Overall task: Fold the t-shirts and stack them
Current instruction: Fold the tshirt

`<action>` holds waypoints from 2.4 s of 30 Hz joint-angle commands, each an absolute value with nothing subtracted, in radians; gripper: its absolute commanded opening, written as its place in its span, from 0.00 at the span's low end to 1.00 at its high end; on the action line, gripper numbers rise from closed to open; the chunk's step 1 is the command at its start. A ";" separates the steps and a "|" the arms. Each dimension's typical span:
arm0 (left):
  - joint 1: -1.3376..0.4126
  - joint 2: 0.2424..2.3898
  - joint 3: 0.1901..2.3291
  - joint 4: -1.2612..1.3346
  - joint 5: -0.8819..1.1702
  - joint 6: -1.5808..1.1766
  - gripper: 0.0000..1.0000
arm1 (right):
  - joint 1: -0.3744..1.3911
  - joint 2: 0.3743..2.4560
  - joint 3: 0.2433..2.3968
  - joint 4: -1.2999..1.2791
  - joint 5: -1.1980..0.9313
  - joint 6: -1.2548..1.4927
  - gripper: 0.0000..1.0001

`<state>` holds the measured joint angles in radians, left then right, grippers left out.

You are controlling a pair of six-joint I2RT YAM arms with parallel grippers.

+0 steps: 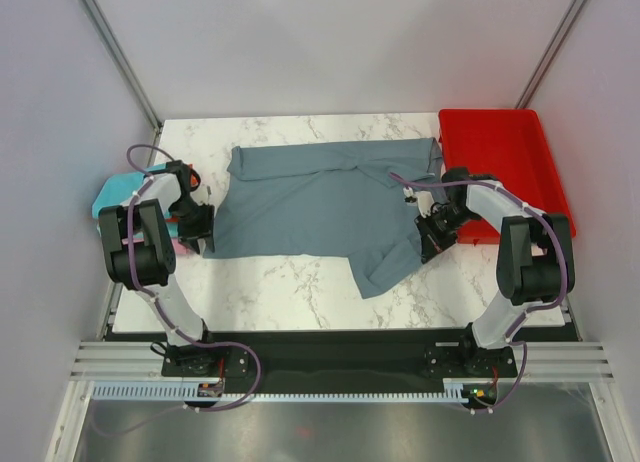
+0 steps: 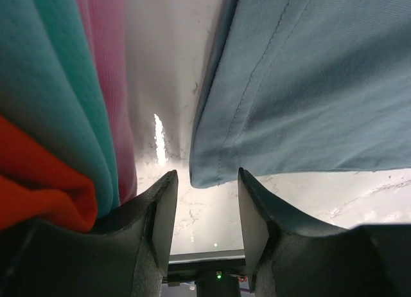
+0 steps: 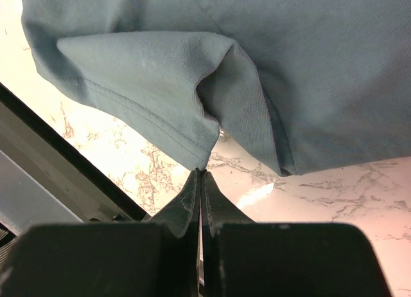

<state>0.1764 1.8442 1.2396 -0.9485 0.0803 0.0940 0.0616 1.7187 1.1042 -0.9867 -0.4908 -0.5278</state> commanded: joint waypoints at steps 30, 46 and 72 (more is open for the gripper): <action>0.178 1.625 1.227 -1.008 0.232 0.104 0.02 | 0.034 1.408 1.152 -0.966 -0.502 -0.497 0.00; 0.176 1.474 1.269 -1.109 0.275 0.140 0.02 | 0.032 1.192 1.319 -0.908 -0.525 -0.376 0.00; 0.095 1.891 1.727 -1.155 0.295 0.155 0.02 | 0.026 1.471 1.354 -0.566 -0.439 -0.241 0.00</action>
<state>0.1162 1.8484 1.6402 -1.1461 0.2909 0.1219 0.0345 1.4315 1.3155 -0.6659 -0.4553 -0.2775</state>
